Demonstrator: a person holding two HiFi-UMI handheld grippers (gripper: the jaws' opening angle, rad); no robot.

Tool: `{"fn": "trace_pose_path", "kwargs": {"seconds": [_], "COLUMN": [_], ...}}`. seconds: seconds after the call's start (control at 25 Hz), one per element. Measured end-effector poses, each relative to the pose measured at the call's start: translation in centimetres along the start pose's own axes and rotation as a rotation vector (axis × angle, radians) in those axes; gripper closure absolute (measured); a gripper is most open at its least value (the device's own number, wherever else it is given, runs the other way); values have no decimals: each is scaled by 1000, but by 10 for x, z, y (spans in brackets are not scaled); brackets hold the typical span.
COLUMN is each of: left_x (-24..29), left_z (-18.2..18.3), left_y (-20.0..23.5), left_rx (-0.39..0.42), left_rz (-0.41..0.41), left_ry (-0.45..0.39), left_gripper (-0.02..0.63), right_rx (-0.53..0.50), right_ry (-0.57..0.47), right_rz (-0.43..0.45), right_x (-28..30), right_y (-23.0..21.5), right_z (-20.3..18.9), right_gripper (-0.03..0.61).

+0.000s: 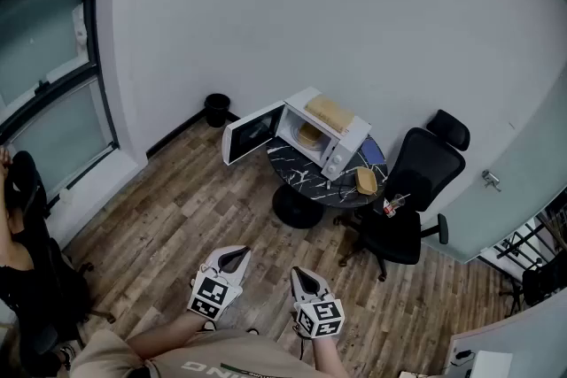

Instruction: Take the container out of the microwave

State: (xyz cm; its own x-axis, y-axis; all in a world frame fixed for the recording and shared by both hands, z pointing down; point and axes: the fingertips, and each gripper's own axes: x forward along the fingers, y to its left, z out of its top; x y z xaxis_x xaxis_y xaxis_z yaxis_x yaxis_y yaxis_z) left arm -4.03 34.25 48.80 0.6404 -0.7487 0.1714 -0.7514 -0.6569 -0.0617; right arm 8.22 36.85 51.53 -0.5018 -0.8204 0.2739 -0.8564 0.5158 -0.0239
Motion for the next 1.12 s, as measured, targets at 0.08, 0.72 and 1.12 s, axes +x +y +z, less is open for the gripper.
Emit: {"fn": "trace_pose_path", "kwargs": {"seconds": [0.08, 0.72, 1.12], "left_x": [5, 1, 5], "left_z": [0, 0, -46], "left_y": [-5, 30, 48], "left_rx": [-6, -34, -44], "left_rz": [-8, 16, -51], "left_ry": [-1, -14, 74], "left_gripper": [606, 606, 606], "right_rx": [-17, -53, -21], "right_ry": [-2, -2, 30], "right_rz": [10, 33, -60], "right_x": [3, 39, 64], "right_y": [1, 7, 5], "right_z": [2, 18, 4], "right_gripper": [571, 571, 571]}}
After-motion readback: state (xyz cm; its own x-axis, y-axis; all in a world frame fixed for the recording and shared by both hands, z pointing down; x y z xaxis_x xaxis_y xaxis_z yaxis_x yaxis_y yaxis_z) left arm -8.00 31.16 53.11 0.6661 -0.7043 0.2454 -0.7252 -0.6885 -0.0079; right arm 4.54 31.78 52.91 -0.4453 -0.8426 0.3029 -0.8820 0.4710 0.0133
